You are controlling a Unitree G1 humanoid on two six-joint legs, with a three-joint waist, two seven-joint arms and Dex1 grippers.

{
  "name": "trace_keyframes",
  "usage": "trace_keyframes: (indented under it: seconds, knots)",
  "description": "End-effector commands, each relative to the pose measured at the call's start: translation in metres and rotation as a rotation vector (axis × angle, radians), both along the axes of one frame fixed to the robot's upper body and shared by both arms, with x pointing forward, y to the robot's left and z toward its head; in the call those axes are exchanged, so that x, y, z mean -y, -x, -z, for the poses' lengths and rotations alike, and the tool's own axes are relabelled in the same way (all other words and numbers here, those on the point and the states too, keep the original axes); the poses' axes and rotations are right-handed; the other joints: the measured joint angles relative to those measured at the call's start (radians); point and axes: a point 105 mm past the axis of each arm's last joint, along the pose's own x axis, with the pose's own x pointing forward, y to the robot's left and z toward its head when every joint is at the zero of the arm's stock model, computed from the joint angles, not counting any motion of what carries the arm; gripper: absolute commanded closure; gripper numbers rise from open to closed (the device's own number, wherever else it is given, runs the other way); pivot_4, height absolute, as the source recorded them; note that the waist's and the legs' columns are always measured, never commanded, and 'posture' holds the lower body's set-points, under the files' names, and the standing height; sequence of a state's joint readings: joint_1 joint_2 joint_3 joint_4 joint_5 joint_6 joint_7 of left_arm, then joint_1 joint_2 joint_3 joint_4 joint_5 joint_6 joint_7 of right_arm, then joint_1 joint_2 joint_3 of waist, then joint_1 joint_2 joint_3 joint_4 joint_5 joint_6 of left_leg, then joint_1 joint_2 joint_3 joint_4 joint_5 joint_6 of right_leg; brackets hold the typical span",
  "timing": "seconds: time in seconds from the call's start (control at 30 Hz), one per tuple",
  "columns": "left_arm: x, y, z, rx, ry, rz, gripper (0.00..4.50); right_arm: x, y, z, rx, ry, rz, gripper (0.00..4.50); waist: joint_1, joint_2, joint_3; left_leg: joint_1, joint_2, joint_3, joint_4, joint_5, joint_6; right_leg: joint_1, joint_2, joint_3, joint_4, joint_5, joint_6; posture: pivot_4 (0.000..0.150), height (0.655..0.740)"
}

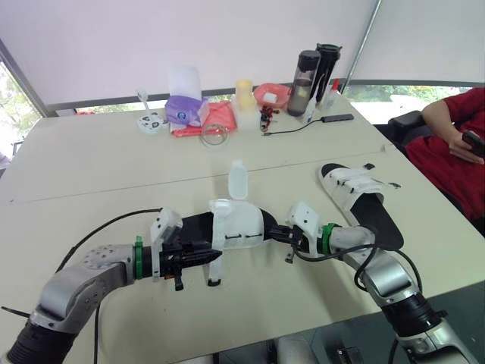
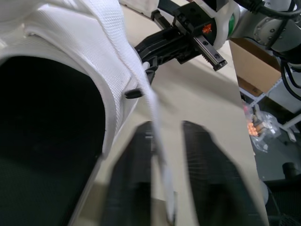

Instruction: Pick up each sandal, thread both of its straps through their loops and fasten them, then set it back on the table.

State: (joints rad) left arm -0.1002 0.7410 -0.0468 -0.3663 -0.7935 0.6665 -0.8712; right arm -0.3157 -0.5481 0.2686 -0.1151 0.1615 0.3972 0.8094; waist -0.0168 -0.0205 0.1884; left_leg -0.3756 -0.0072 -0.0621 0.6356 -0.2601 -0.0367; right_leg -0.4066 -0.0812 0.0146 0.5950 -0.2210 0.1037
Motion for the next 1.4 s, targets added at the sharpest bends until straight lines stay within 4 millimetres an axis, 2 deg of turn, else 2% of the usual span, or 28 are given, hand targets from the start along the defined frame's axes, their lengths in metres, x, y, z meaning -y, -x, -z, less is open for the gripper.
trace_keyframes:
  seconds: [0.03,0.17,0.5,0.63,0.83,0.93,1.17,1.4]
  knots:
    - [0.002,-0.002,-0.008,0.04,0.002,0.015,4.45,0.015,0.003,0.039,-0.131,0.087,0.076,4.5,0.0,0.0,0.0,0.0,0.0,0.0,0.0,0.0,0.0,0.0,0.0,0.0,0.0,0.0,0.0,0.15,0.74]
    - [0.001,-0.007,-0.016,0.045,0.023,0.009,4.45,0.016,0.003,0.039,-0.133,0.091,0.075,4.5,0.0,0.0,0.0,0.0,0.0,0.001,-0.001,0.0,0.0,-0.001,0.0,0.0,0.0,0.0,0.0,0.15,0.74]
    - [-0.002,-0.04,-0.082,0.006,0.281,-0.013,4.45,0.015,0.002,0.042,-0.14,0.097,0.07,4.5,-0.003,-0.001,0.0,0.001,-0.001,0.001,-0.001,0.0,0.0,0.0,0.002,0.0,0.001,0.0,0.0,0.15,0.74]
    - [0.004,-0.058,-0.098,0.017,0.352,-0.055,4.45,0.014,0.002,0.042,-0.142,0.096,0.069,4.5,-0.002,-0.003,-0.001,0.001,-0.002,0.0,-0.001,0.0,0.001,0.0,0.002,-0.001,0.002,0.0,0.0,0.15,0.74]
    - [0.012,-0.069,-0.093,0.0,0.33,-0.034,4.45,0.013,0.0,0.042,-0.14,0.094,0.07,4.5,-0.004,-0.003,-0.002,0.002,-0.002,0.0,-0.002,0.0,0.001,0.0,0.003,-0.001,0.002,0.001,-0.001,0.15,0.74]
    - [0.009,-0.071,-0.083,-0.051,0.312,-0.007,4.45,0.014,-0.001,0.041,-0.138,0.094,0.075,4.5,-0.004,-0.003,-0.002,0.002,-0.002,0.0,-0.002,0.0,0.001,0.0,0.004,-0.001,0.002,0.001,-0.001,0.15,0.74]
    - [0.005,-0.075,-0.068,-0.033,0.226,0.023,4.45,0.015,-0.001,0.042,-0.139,0.094,0.082,4.5,-0.003,-0.004,-0.002,0.002,-0.001,0.0,-0.002,0.0,0.0,-0.001,0.004,-0.001,0.002,0.002,-0.002,0.15,0.74]
    - [0.004,-0.077,-0.068,-0.037,0.236,0.022,4.45,0.015,-0.001,0.042,-0.138,0.096,0.082,4.5,-0.004,-0.004,-0.002,0.002,0.0,0.0,-0.003,0.0,0.0,-0.001,0.004,-0.001,0.002,0.002,-0.003,0.15,0.74]
